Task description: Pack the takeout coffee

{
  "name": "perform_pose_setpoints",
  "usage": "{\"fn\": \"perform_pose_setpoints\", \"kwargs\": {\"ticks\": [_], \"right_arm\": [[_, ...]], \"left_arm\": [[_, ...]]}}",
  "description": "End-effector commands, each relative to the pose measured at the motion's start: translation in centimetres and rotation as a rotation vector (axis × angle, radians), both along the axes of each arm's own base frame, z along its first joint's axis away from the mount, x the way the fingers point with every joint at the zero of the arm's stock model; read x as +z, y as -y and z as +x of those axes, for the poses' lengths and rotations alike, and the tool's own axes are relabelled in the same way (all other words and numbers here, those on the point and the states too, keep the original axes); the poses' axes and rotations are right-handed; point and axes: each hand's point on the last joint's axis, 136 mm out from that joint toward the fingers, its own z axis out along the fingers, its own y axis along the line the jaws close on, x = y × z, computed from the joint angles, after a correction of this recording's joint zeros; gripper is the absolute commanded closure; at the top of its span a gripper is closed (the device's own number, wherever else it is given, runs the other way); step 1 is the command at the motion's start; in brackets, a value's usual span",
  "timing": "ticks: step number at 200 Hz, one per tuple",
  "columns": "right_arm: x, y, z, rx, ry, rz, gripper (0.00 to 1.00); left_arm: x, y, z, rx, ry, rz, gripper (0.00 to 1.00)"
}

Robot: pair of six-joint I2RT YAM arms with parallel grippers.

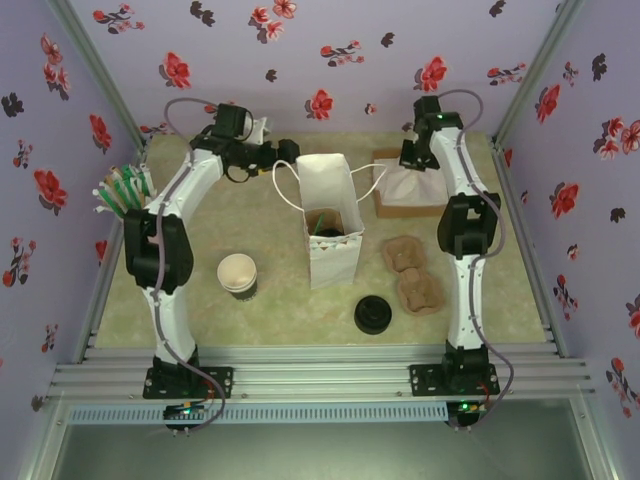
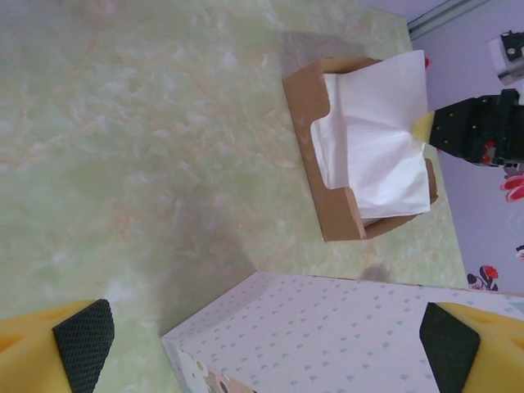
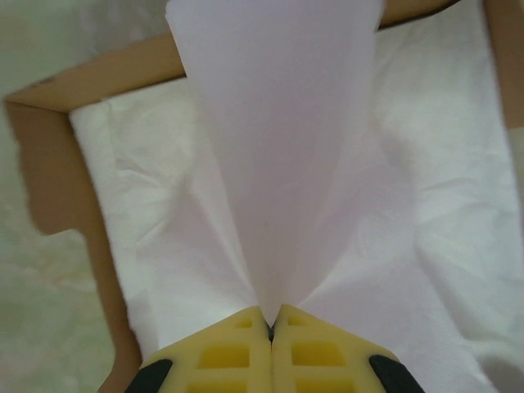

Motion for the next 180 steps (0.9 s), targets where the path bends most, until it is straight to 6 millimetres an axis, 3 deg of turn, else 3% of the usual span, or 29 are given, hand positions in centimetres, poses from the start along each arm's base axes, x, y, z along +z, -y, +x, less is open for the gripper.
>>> {"fn": "perform_pose_setpoints", "kwargs": {"ticks": [1,47,81,108,180], "right_arm": [[7.2,0.8,0.3,-0.052,0.181,-0.002,1.0],[13.1,1.3,-1.6,-0.086,0.322,0.017,1.0],[17.3,0.9,-3.9,-0.081,0.41,0.063,1.0],[21.4,-0.2,-6.6,-0.052,0.495,0.123,1.0],[32.0,-4.2,-16.5,0.095,0.733,0.314,1.0]], "left_arm": [[4.6,-1.1,-0.3,0.036,0.125,-0.023,0.01],[8.1,-3.1,-2.0,0.099,0.214,-0.04,0.01],[11.3,-4.1,-4.6,0.122,0.286,-0.059,0.01],[13.7,-4.9,-7.1,0.136,0.336,-0.071,0.01],[19.2,-6.5,-15.0,0.149,0.468,-0.103,0.01]]}}
